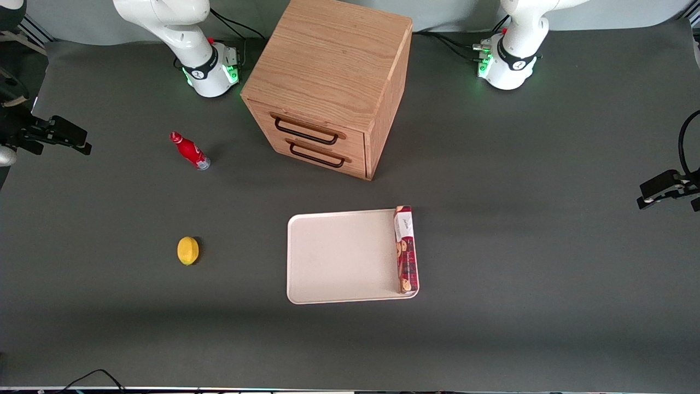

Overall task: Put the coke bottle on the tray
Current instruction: 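Lower the right gripper over the red Coca-Cola bottle and grasp it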

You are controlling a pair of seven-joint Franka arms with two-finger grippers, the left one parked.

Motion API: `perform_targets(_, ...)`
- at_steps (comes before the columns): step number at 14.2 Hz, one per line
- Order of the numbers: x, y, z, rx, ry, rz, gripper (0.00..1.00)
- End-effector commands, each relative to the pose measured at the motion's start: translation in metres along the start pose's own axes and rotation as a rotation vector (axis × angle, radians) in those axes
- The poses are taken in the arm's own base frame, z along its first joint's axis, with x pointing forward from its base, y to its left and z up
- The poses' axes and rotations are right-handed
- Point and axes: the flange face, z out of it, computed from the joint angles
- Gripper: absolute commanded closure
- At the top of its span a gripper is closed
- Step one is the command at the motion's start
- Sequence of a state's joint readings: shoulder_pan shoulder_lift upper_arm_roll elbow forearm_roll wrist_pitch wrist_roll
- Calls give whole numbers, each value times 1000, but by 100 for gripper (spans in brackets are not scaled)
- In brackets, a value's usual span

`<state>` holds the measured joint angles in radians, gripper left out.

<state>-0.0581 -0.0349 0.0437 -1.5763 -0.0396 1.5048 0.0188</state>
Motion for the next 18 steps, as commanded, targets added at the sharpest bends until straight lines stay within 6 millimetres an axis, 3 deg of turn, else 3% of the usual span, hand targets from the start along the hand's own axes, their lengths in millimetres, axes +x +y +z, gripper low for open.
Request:
perform_targets(1, 0, -4, -9, 20, -8, 0, 0)
perform_targets(6, -9, -10, -10, 18, -44, -13, 0)
perform_targets(8, -30, -27, 7, 9, -161, -26, 0)
perform_targets(11, -95, -54, 63, 9, -199, 18, 0)
perform_targets(13, -129, -56, 119, -2, -166, 22, 0)
perform_targets(16, -142, -54, 205, -16, -155, 22, 0)
perform_targets(18, -152, -50, 247, -16, -139, 27, 0)
